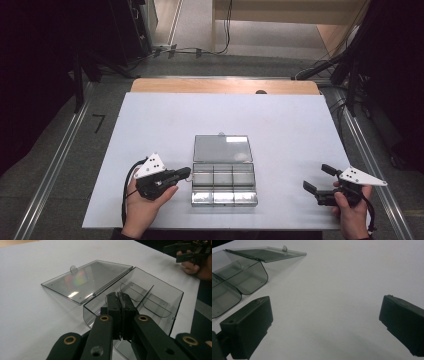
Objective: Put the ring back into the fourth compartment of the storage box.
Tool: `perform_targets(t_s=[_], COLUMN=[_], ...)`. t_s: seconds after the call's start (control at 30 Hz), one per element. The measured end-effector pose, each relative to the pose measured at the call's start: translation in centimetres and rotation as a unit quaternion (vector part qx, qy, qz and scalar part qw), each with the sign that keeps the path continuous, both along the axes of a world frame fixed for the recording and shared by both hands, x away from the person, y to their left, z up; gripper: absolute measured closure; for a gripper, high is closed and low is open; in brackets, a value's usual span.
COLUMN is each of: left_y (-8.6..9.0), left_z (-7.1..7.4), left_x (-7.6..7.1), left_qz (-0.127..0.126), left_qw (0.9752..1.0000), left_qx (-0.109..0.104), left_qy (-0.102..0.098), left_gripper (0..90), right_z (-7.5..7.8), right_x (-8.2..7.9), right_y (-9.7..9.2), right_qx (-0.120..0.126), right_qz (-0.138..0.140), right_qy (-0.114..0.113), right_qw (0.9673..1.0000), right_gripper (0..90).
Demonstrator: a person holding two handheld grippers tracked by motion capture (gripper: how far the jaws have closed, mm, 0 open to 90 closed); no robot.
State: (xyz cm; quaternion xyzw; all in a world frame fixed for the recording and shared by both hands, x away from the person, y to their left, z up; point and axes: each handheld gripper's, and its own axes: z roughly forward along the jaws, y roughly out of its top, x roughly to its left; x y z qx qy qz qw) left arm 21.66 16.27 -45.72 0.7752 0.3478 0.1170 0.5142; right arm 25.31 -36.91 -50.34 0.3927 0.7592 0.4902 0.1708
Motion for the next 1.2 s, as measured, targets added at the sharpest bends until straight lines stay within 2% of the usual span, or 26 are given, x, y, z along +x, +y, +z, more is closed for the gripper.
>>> perform_targets(t_s=[0.43, 1.2], left_y=[-0.7, -2.0], left_z=[-0.4, -1.5], left_x=[0.0, 0.2], left_qz=[-0.015, -0.041], left_qw=[0.9999, 0.9989], left_qx=[-0.005, 0.0], left_qy=[0.007, 0.023], left_gripper=[88.1, 88.0], right_z=[0.0, 0.0], right_x=[0.0, 0.0], right_y=[0.0, 0.0], right_qx=[0.0, -0.001], right_qz=[0.0, -0.001], right_qy=[0.0, 0.0], right_qw=[1.0, 1.0], right_gripper=[0.0, 0.0])
